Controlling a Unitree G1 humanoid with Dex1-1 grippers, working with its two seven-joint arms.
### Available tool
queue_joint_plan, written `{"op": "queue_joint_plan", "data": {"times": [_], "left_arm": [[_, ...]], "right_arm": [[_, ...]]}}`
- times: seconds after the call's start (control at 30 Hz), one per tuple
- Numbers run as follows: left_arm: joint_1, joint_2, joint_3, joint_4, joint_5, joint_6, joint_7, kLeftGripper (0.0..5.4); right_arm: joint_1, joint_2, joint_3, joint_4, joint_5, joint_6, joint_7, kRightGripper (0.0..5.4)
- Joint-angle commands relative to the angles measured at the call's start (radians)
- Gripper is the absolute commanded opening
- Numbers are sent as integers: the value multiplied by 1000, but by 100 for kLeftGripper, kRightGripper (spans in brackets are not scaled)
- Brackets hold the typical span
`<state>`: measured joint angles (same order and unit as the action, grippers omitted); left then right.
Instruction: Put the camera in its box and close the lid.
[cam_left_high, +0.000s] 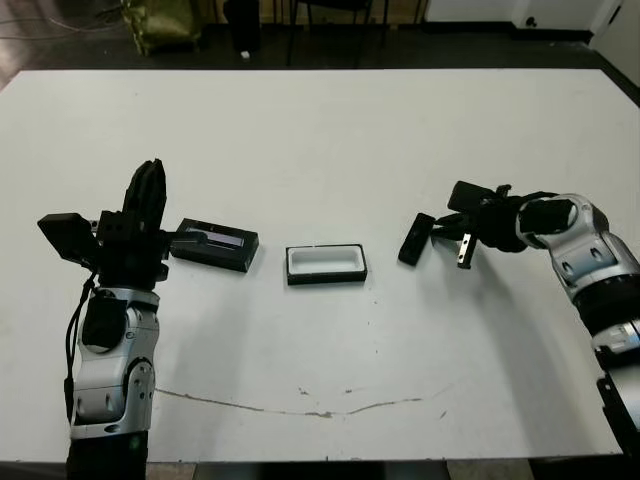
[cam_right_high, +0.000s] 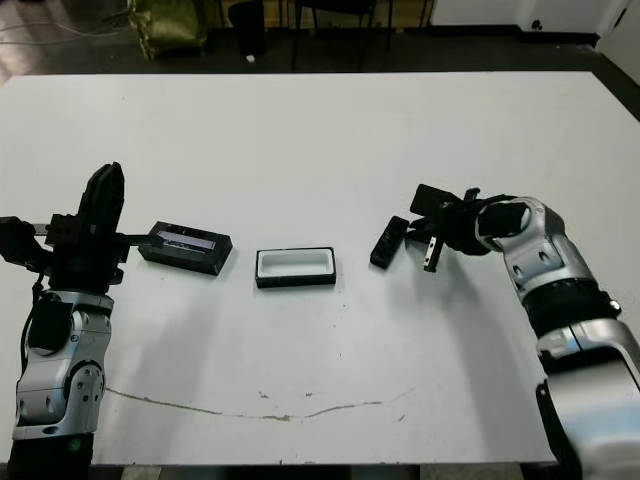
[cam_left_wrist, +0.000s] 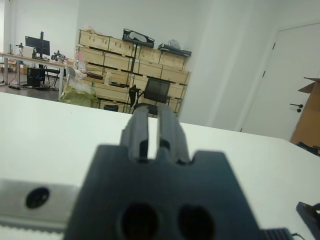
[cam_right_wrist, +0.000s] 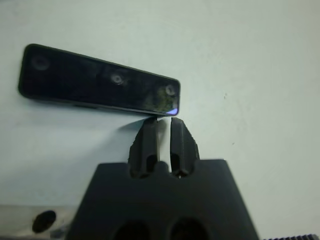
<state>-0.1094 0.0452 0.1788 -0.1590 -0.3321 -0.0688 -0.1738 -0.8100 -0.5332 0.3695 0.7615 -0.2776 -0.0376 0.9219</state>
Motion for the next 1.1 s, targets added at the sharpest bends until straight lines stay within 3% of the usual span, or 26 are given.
{"op": "queue_joint_plan", "data": {"times": [0.03,0.47,0.8,1.1], "left_arm": [[20,5,1,8,2,16,4,1],[25,1,-1,10,6,9,8,1],[30,-2,-5,5,7,17,13,1],[35,-2,-8,0,2,25,20,1]], "right_arm": [[-5,35,30,80,-33,-5,-3,0],[-106,121,39,270,-50,-66,-5,0],[-120,166,49,225,-56,-29,25,0],[-123,178,47,225,-51,-62,33,0]]}}
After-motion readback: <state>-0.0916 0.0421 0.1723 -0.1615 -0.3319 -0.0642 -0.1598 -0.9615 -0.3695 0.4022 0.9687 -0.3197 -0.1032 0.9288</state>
